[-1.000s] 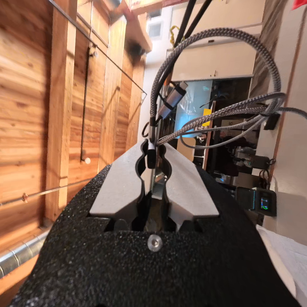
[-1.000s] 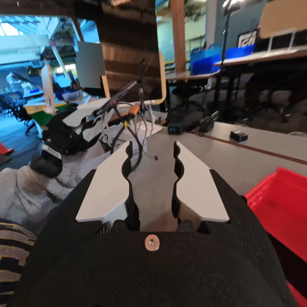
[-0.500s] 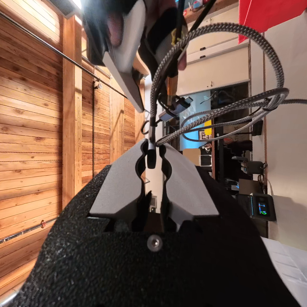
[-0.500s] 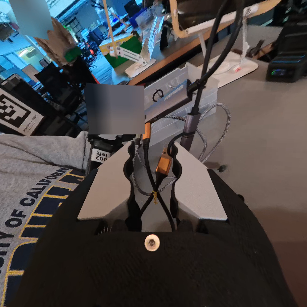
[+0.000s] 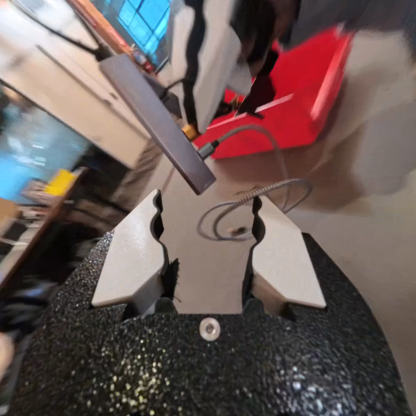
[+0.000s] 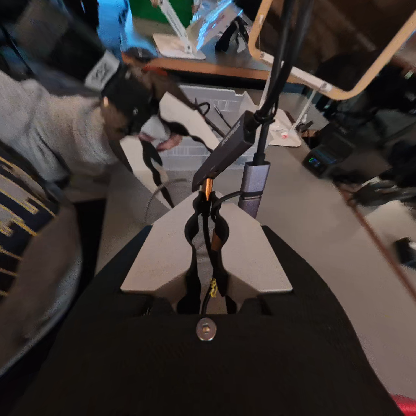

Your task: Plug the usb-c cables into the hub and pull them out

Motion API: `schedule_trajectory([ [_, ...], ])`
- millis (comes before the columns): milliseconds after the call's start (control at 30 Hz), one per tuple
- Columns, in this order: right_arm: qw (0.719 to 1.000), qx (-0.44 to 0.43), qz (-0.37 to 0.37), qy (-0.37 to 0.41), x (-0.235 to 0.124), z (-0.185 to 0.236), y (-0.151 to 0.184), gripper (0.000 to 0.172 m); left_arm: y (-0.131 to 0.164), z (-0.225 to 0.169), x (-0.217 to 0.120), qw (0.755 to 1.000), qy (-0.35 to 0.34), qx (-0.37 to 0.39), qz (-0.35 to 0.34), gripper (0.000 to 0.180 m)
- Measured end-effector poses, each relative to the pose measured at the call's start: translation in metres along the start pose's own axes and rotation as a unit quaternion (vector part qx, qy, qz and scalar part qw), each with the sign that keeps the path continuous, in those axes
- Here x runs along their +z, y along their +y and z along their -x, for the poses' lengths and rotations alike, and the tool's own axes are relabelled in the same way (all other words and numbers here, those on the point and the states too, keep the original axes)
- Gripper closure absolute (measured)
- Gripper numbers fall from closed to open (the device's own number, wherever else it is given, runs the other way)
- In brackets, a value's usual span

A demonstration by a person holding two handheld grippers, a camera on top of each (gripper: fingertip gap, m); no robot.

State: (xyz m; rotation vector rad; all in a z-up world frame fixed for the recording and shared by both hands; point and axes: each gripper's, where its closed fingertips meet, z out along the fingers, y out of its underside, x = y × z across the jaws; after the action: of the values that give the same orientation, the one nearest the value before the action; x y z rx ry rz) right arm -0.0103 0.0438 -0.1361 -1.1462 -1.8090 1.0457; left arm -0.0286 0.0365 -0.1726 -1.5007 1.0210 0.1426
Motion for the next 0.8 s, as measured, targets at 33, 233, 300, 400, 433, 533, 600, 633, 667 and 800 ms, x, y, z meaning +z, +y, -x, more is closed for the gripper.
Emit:
schedule_trajectory([
  [33,0.999,-0.037,0.013,0.009,0.001,0.002,0.002,0.167,-0.006,-0.005,-0.002,0.998,0.039,-0.045,-0.019,0.112],
  [233,0.967,-0.234,0.099,0.031,0.010,0.014,0.015,0.167,-0.017,-0.010,-0.009,0.989,0.109,-0.093,-0.041,0.153],
  [300,0.952,-0.273,0.128,0.048,0.010,0.011,0.021,0.167,-0.001,-0.014,-0.010,0.988,0.125,-0.089,0.009,0.157],
  [400,0.935,-0.304,0.167,0.075,0.008,0.001,0.029,0.167,0.032,-0.018,-0.014,0.981,0.128,-0.058,0.136,0.140],
  [433,0.929,-0.311,0.182,0.084,0.007,-0.003,0.033,0.167,0.041,-0.020,-0.017,0.974,0.129,-0.047,0.178,0.134],
  [533,0.909,-0.334,0.226,0.108,0.005,-0.015,0.047,0.167,0.050,-0.017,-0.023,0.965,0.123,-0.040,0.229,0.112],
  [600,0.921,-0.322,0.204,0.086,0.010,-0.006,0.046,0.167,0.029,-0.014,-0.015,0.977,0.119,-0.069,0.163,0.115],
  [633,0.929,-0.311,0.187,0.074,0.013,-0.001,0.043,0.168,0.021,-0.013,-0.011,0.980,0.120,-0.086,0.135,0.116],
  [667,0.934,-0.305,0.175,0.067,0.015,0.003,0.041,0.167,0.015,-0.012,-0.007,0.982,0.117,-0.094,0.113,0.123],
  [800,0.940,-0.297,0.157,0.052,0.018,0.009,0.040,0.167,-0.003,-0.016,0.001,0.987,0.127,-0.097,0.035,0.166],
])
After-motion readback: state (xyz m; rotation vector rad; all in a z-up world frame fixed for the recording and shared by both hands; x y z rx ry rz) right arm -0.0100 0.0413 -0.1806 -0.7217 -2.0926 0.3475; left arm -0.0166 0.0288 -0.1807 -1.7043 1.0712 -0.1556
